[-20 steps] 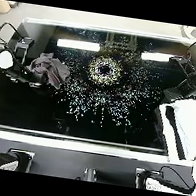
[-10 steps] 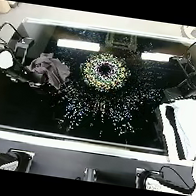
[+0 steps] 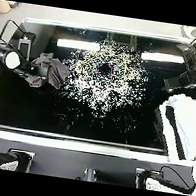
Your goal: Fold the shirts.
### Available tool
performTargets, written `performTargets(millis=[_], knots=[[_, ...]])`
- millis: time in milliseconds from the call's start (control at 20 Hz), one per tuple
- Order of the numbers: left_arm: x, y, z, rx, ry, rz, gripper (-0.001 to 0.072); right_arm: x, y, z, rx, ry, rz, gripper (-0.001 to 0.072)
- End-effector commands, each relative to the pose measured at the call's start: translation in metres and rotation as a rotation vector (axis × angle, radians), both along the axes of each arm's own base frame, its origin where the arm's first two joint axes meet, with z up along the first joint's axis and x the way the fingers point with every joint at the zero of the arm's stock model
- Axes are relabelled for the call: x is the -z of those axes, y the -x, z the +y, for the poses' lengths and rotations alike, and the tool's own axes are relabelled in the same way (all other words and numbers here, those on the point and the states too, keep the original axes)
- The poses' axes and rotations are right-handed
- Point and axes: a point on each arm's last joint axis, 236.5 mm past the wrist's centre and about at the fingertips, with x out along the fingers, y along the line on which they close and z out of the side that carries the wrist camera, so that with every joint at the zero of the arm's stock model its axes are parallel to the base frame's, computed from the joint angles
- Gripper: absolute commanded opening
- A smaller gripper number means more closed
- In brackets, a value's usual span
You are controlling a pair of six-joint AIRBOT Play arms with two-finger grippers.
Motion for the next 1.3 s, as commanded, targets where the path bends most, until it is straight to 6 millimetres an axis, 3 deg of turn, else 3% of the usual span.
performTargets(millis=[0,100,200,400,550,600,650,700,750,800,850,950,1050,1100,1200,1250], knots=[[-0.005,-0.057,0.011,-0.021,0.018,-0.147,0.0676,-0.019,-0.041,-0.003,0.011,0.008,-0.191,0.0692],[0.002,-0.082,0.047,-0.116,0.016,-0.091,0.0681,-0.026,-0.052,0.001,0.011,-0.012,-0.245,0.0672],[0.03,-0.091,0.077,-0.189,0.024,0.065,0.072,-0.026,-0.05,0.011,0.005,-0.057,-0.238,0.0671],[0.109,-0.091,0.079,-0.192,0.083,0.328,0.072,-0.016,-0.034,0.029,-0.043,-0.114,-0.157,0.0674],[0.141,-0.096,0.074,-0.189,0.096,0.36,0.072,-0.009,-0.019,0.03,-0.076,-0.107,-0.09,0.0675],[0.142,-0.098,0.074,-0.189,0.096,0.352,0.0527,-0.008,-0.017,0.03,-0.089,-0.103,-0.079,0.0675],[0.135,-0.1,0.075,-0.188,0.097,0.335,0.0093,-0.008,-0.018,0.03,-0.115,-0.092,-0.087,0.0674],[0.12,-0.107,0.075,-0.172,0.095,0.285,0.0028,-0.011,-0.02,0.03,-0.163,-0.069,-0.104,0.0673],[0.093,-0.12,0.073,-0.148,0.094,0.199,0.0028,-0.016,-0.024,0.029,-0.196,-0.048,-0.126,0.0673],[0.05,-0.135,0.067,-0.095,0.088,0.081,0.0028,-0.025,-0.029,0.026,-0.212,-0.026,-0.161,0.0674],[0.001,-0.143,0.056,-0.025,0.084,-0.035,0.0028,-0.039,-0.035,0.024,-0.212,-0.011,-0.209,0.0673],[-0.123,-0.139,0.021,0.102,0.075,-0.315,0.0028,-0.082,-0.045,0.023,-0.204,0.012,-0.343,0.0673],[-0.25,-0.094,-0.027,0.209,0.118,-0.61,0.0027,-0.139,-0.043,0.022,-0.199,0.036,-0.491,0.0673],[-0.304,-0.059,-0.052,0.266,0.152,-0.735,0.0027,-0.17,-0.035,0.023,-0.198,0.048,-0.564,0.0673],[-0.378,0.014,-0.093,0.383,0.224,-0.911,0.0027,-0.224,-0.008,0.025,-0.183,0.057,-0.685,0.0673],[-0.397,0.044,-0.109,0.438,0.26,-0.956,0.0027,-0.245,0.009,0.026,-0.179,0.06,-0.732,0.0673]])
